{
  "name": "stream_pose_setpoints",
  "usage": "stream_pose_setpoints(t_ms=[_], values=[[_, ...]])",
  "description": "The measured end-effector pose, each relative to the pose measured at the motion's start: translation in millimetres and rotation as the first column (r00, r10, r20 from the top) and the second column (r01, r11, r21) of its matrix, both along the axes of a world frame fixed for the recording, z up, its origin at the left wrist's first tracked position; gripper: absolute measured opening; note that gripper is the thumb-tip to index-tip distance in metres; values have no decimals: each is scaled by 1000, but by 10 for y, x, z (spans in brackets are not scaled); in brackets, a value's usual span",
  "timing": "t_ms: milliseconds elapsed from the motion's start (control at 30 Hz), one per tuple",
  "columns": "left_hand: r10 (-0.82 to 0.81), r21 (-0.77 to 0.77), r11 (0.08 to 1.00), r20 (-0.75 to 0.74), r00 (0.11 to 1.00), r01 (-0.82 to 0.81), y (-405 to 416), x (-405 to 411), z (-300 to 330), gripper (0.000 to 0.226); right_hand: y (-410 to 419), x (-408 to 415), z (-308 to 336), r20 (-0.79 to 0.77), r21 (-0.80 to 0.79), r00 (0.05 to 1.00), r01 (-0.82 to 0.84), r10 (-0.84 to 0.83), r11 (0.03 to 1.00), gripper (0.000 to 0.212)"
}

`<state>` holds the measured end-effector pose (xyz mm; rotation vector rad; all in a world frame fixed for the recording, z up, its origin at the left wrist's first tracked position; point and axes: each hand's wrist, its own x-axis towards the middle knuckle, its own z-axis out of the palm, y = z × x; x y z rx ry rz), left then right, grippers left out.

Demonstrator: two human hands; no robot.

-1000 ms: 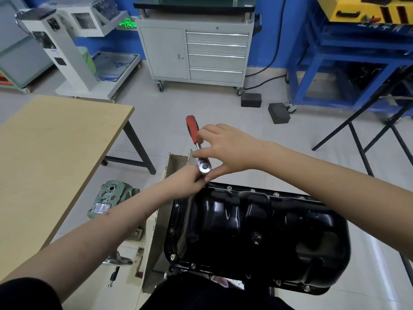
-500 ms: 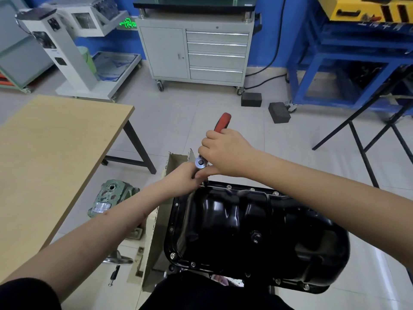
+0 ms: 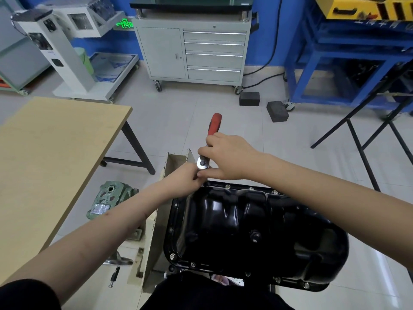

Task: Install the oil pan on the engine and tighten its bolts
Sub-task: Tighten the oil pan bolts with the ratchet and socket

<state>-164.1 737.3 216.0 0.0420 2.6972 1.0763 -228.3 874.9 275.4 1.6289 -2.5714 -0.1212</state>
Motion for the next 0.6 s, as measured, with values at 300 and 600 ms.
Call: stream_pose_setpoints(t_ms=[300,600], values=[[-125,-84,989,-48,991,121,53,-18,-6,22,27,-100,123,-2,83,970,-241,242,967,45],[-90,-31,996,-19,996,89,105,-20,141,32,-114,-241,-144,-309,-256,776,-624,549,738,42]])
